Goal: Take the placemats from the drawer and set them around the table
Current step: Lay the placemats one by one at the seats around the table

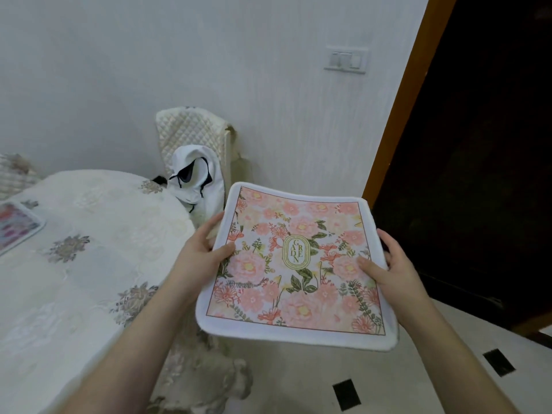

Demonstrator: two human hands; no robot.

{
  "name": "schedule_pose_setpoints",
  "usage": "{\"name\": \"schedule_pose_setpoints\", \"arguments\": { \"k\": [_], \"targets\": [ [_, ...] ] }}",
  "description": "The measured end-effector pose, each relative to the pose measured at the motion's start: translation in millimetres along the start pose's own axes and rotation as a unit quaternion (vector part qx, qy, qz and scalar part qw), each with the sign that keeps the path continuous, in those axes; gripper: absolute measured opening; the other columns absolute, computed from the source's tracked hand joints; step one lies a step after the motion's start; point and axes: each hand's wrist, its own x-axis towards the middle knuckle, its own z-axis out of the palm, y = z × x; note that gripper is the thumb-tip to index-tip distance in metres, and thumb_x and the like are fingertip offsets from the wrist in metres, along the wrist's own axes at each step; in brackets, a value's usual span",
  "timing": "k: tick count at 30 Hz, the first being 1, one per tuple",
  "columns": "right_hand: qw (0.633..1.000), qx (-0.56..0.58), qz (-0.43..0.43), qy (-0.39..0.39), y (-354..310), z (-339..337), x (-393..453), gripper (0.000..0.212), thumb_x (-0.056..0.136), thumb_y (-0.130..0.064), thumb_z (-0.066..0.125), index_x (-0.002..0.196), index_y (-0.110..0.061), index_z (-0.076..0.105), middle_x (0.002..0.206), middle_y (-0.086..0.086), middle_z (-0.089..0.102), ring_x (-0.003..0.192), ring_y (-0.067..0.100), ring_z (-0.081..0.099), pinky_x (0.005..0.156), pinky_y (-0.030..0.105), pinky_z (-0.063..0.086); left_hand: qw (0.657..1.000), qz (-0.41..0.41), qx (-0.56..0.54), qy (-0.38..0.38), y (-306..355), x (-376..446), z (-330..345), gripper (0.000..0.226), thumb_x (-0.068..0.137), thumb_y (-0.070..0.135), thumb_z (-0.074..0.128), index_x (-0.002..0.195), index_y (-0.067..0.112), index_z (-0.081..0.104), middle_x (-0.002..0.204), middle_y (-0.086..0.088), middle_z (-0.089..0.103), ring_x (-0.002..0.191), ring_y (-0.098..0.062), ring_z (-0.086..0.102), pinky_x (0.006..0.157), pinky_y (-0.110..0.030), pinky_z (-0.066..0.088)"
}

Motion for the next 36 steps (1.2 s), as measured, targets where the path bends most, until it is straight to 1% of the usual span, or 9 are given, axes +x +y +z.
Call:
{"name": "schedule_pose_setpoints", "arguments": {
  "k": [2, 5, 8, 10, 16, 22, 27, 31, 36],
  "targets": [
    [1.0, 0.008, 0.002, -0.016, -3, 6, 19, 0.061, 0.09, -0.015, 0.068, 0.137, -0.042, 0.04, 0.108, -0.006, 0.069, 0.084, 0.014, 0.074, 0.061, 0.032, 0.061, 1.0, -0.001, 0.008, 0.015, 3, 12, -4, 0.059, 0.094, 0.013, 0.065, 0.141, 0.044, 0.045, 0.098, 0.002, 0.078, 0.08, -0.022, 0.076, 0.066, -0.043, 0.062],
    [0.999, 0.017, 0.0, -0.043, -4, 22, 50, 0.06, 0.091, -0.014, 0.068, 0.135, -0.044, 0.04, 0.109, -0.006, 0.069, 0.087, 0.016, 0.074, 0.066, 0.037, 0.062, 0.999, -0.007, 0.012, 0.035, 6, 33, -14, 0.059, 0.094, 0.013, 0.066, 0.141, 0.045, 0.045, 0.102, -0.001, 0.077, 0.083, -0.025, 0.076, 0.075, -0.052, 0.061],
    [0.998, 0.008, -0.004, -0.066, -5, 41, 85, 0.061, 0.091, -0.016, 0.068, 0.14, -0.039, 0.04, 0.113, -0.003, 0.07, 0.091, 0.019, 0.074, 0.073, 0.047, 0.061, 0.998, -0.016, 0.004, 0.056, 5, 56, -24, 0.059, 0.096, 0.014, 0.064, 0.14, 0.047, 0.044, 0.096, 0.001, 0.078, 0.082, -0.025, 0.076, 0.074, -0.051, 0.061],
    [0.997, -0.002, -0.003, -0.08, -7, 55, 109, 0.063, 0.091, -0.017, 0.068, 0.141, -0.04, 0.039, 0.114, -0.003, 0.069, 0.092, 0.02, 0.073, 0.075, 0.05, 0.061, 0.997, -0.021, -0.001, 0.07, 2, 72, -30, 0.059, 0.096, 0.016, 0.064, 0.141, 0.048, 0.043, 0.095, 0.001, 0.078, 0.08, -0.024, 0.076, 0.072, -0.05, 0.061],
    [0.993, -0.027, -0.025, -0.117, -28, 97, 174, 0.057, 0.093, -0.013, 0.066, 0.136, -0.041, 0.042, 0.111, -0.006, 0.07, 0.09, 0.016, 0.074, 0.076, 0.047, 0.061, 0.994, -0.021, -0.049, 0.1, -9, 120, -49, 0.059, 0.095, 0.013, 0.064, 0.138, 0.049, 0.046, 0.095, -0.001, 0.078, 0.081, -0.025, 0.076, 0.075, -0.052, 0.061],
    [0.989, -0.032, -0.017, -0.144, -47, 132, 224, 0.055, 0.093, -0.014, 0.065, 0.136, -0.04, 0.044, 0.109, -0.006, 0.07, 0.089, 0.018, 0.074, 0.074, 0.048, 0.061, 0.991, -0.033, -0.054, 0.118, -9, 169, -73, 0.059, 0.096, 0.016, 0.064, 0.139, 0.051, 0.044, 0.095, 0.001, 0.078, 0.08, -0.024, 0.076, 0.074, -0.051, 0.061],
    [0.986, -0.034, -0.008, -0.165, -50, 165, 265, 0.053, 0.093, -0.015, 0.065, 0.128, -0.048, 0.043, 0.112, -0.004, 0.07, 0.091, 0.021, 0.074, 0.074, 0.051, 0.061, 0.988, -0.042, -0.065, 0.136, -12, 202, -91, 0.059, 0.096, 0.015, 0.063, 0.137, 0.053, 0.045, 0.093, 0.0, 0.078, 0.08, -0.025, 0.076, 0.075, -0.052, 0.06],
    [0.981, -0.046, -0.01, -0.187, -51, 188, 297, 0.052, 0.094, -0.015, 0.064, 0.129, -0.049, 0.045, 0.112, -0.004, 0.07, 0.091, 0.021, 0.074, 0.075, 0.052, 0.06, 0.985, -0.052, -0.054, 0.158, -14, 221, -102, 0.058, 0.096, 0.017, 0.063, 0.138, 0.052, 0.044, 0.092, 0.002, 0.077, 0.079, -0.022, 0.076, 0.073, -0.049, 0.061],
    [0.972, -0.045, -0.01, -0.229, -55, 215, 342, 0.053, 0.094, -0.013, 0.063, 0.134, -0.043, 0.045, 0.11, -0.005, 0.071, 0.088, 0.02, 0.074, 0.072, 0.05, 0.061, 0.976, -0.066, -0.05, 0.2, -18, 247, -109, 0.058, 0.096, 0.018, 0.064, 0.138, 0.053, 0.044, 0.093, 0.004, 0.077, 0.08, -0.022, 0.076, 0.074, -0.051, 0.061]
  ]
}}
